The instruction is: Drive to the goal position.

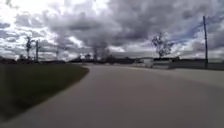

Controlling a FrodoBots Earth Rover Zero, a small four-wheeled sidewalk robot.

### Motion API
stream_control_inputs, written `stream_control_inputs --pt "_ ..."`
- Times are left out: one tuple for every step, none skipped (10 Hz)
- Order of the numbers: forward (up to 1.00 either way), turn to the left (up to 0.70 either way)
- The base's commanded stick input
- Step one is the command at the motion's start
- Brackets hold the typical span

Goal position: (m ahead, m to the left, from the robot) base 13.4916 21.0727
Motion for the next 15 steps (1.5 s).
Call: stream_control_inputs --pt "1.0 0.0" --pt "1.0 0.0" --pt "1.0 0.0" --pt "1.0 0.0" --pt "1.0 0.0" --pt "1.0 0.0" --pt "1.0 0.0" --pt "1.0 0.0" --pt "1.0 0.0" --pt "1.0 0.0" --pt "1.0 0.0" --pt "1.0 0.0" --pt "1.0 0.0" --pt "1.0 0.0" --pt "1.0 0.0"
